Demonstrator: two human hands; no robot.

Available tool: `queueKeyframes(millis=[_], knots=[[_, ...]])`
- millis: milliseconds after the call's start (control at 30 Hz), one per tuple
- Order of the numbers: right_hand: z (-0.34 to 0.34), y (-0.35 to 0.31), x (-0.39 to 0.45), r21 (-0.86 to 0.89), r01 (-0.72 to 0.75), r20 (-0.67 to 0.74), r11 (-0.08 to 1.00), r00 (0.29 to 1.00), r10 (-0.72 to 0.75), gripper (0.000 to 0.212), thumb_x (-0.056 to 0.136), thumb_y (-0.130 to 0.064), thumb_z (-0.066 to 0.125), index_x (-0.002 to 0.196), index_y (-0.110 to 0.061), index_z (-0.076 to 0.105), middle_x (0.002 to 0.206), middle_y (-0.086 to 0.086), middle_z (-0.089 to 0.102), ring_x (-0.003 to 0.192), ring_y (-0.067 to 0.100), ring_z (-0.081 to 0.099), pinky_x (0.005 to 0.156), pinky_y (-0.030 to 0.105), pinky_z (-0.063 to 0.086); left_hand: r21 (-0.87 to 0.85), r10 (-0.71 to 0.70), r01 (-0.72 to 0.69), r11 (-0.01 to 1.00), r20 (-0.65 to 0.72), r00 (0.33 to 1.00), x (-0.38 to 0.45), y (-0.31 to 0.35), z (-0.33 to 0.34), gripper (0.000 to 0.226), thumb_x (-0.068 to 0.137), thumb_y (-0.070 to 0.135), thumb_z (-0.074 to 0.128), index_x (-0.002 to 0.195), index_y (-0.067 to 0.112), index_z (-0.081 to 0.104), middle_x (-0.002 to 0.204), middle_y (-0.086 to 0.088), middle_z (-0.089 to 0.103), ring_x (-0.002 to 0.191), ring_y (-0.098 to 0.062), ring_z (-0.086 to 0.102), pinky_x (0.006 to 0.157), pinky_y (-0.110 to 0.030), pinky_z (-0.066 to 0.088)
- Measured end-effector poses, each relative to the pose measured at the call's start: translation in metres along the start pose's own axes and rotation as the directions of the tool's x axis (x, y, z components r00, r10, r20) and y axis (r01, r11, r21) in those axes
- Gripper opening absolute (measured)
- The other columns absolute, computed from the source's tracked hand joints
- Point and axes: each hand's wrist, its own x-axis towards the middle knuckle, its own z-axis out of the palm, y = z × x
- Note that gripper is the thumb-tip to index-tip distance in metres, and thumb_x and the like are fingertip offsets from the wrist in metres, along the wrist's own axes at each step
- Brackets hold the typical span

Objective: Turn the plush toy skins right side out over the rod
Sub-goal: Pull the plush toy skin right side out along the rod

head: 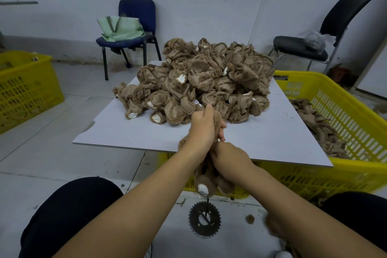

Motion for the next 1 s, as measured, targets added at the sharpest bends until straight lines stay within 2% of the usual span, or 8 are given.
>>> queueKeyframes(millis=[267,367,500,600,733,867,900,1000], knots=[[0.007,0.005,-0.007,-0.032,-0.016,0.086,0.999,0.996,0.018,0.026,0.100,-0.024,0.048,0.076,-0.029,0.041,0.074,-0.009,0.050,0.066,0.011,0.050,0.065,0.031,0.040,0.521,0.216,-0.212,0.827,0.054,0.975,-0.018,-0.049,-0.007,0.042,0.101,0.043,0.053,0.069,0.018,0.041,0.060,0.000,0.046,0.058,-0.016,0.048,0.058,-0.037,0.040],[0.001,0.003,-0.011,-0.042,0.012,0.019,0.999,1.000,-0.011,0.030,0.101,-0.023,0.042,0.072,-0.028,0.036,0.070,-0.008,0.048,0.060,0.009,0.041,0.067,0.031,0.033,0.398,0.154,-0.125,0.909,-0.042,0.987,-0.012,-0.037,-0.004,0.053,0.099,0.049,0.051,0.070,0.004,0.051,0.063,-0.015,0.055,0.066,-0.037,0.057,0.070,-0.051,0.052],[-0.008,-0.009,-0.013,-0.056,0.064,-0.056,0.996,0.996,-0.067,0.033,0.101,-0.022,0.042,0.069,-0.027,0.034,0.067,-0.007,0.042,0.058,0.010,0.035,0.065,0.030,0.030,0.181,0.033,0.001,0.983,-0.187,0.982,-0.003,-0.012,0.000,0.075,0.077,0.070,0.044,0.085,-0.004,0.059,0.062,-0.010,0.051,0.068,-0.030,0.055,0.083,-0.053,0.053],[-0.008,-0.012,-0.009,-0.093,0.073,-0.063,0.993,0.995,-0.079,0.029,0.103,-0.024,0.039,0.075,-0.023,0.038,0.069,-0.005,0.042,0.058,0.012,0.036,0.061,0.029,0.029,0.223,-0.102,0.134,0.965,-0.150,0.983,0.010,-0.006,-0.001,0.055,0.087,0.053,0.049,0.103,0.001,0.056,0.075,-0.014,0.057,0.080,-0.034,0.061,0.094,-0.057,0.052],[0.010,-0.019,-0.006,-0.067,0.085,0.058,0.994,0.995,-0.081,0.017,0.105,-0.022,0.037,0.092,-0.019,0.047,0.077,-0.003,0.047,0.070,0.018,0.050,0.066,0.034,0.041,0.422,-0.284,0.305,0.854,-0.114,0.952,0.013,-0.018,-0.005,0.044,0.100,0.042,0.049,0.126,0.007,0.054,0.101,-0.017,0.063,0.094,-0.033,0.064,0.082,-0.031,0.047],[0.007,-0.013,-0.001,0.021,0.055,0.128,0.998,0.990,-0.057,0.018,0.105,-0.024,0.036,0.103,-0.020,0.054,0.086,-0.001,0.055,0.076,0.020,0.056,0.067,0.036,0.046,0.508,-0.282,0.235,0.829,0.017,0.959,0.008,-0.017,-0.021,0.050,0.096,0.046,0.061,0.123,0.004,0.059,0.077,0.006,0.069,0.072,-0.003,0.063,0.053,-0.007,0.043],[0.004,-0.010,-0.001,0.076,0.056,0.148,0.996,0.987,-0.067,0.021,0.105,-0.022,0.037,0.113,-0.018,0.056,0.095,0.002,0.060,0.084,0.023,0.060,0.074,0.039,0.051,0.575,-0.307,0.204,0.792,0.086,0.948,0.007,-0.014,-0.028,0.067,0.091,0.053,0.065,0.135,0.004,0.053,0.099,0.006,0.071,0.091,-0.003,0.065,0.068,-0.006,0.045],[-0.006,-0.003,-0.008,0.349,0.118,0.032,0.930,0.990,-0.138,0.035,0.102,-0.013,0.038,0.132,-0.016,0.057,0.121,0.007,0.063,0.105,0.027,0.061,0.092,0.044,0.052,0.869,-0.259,-0.038,0.494,0.189,0.947,0.010,0.001,-0.053,0.101,0.079,0.070,0.067,0.154,0.015,0.027,0.157,-0.009,0.028,0.142,-0.033,0.033,0.113,-0.046,0.035]])
